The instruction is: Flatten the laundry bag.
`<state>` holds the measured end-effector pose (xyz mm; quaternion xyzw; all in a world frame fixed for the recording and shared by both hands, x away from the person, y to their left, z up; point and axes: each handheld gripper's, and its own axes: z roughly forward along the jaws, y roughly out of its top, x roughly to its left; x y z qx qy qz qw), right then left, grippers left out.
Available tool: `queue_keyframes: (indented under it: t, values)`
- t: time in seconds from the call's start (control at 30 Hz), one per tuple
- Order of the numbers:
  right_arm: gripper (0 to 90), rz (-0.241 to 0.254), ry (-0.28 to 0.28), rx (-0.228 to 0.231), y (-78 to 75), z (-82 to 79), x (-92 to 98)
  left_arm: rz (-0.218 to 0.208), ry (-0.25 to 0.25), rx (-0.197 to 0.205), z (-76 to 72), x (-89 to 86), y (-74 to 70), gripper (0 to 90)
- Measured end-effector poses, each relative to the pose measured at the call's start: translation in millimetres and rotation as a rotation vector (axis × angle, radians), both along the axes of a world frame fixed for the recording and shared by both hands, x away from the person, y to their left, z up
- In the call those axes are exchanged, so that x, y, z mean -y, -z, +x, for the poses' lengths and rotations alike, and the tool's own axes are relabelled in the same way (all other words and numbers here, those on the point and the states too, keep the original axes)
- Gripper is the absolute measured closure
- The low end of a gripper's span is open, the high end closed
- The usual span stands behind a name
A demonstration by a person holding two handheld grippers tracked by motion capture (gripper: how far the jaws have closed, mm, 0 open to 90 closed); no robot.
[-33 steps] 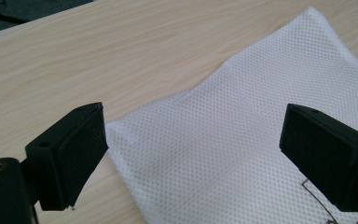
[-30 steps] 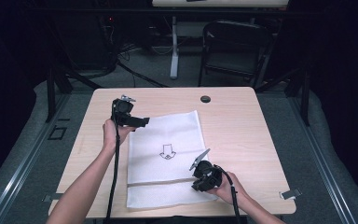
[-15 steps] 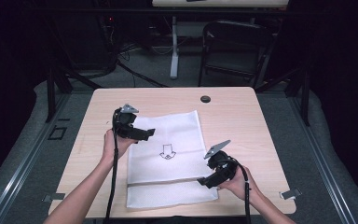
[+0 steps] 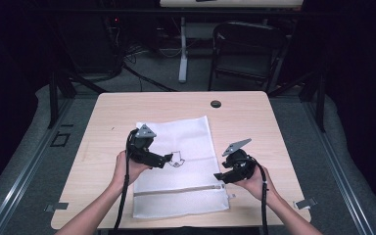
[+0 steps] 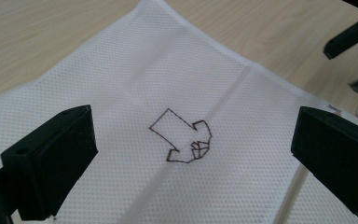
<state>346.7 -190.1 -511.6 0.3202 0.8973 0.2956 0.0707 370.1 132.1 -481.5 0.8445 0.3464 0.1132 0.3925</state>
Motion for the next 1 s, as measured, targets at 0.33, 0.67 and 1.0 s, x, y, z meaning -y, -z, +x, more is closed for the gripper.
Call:
queue_keyframes:
  t: [0.33,0.67,1.0]
  values:
    - [90.0,-0.078,-0.024,-0.014,27.3,19.6,-21.8,-0.011,0.035,-0.018,-13.7,9.3,17.0,0.3]
    - [90.0,-0.118,0.035,-0.084,44.6,13.4,-16.7,-0.01,0.082,-0.038,-18.8,10.8,28.1,1.3]
    - [90.0,-0.078,0.067,-0.128,45.2,5.7,-10.8,-0.032,0.126,-0.063,-24.3,16.9,34.5,1.1]
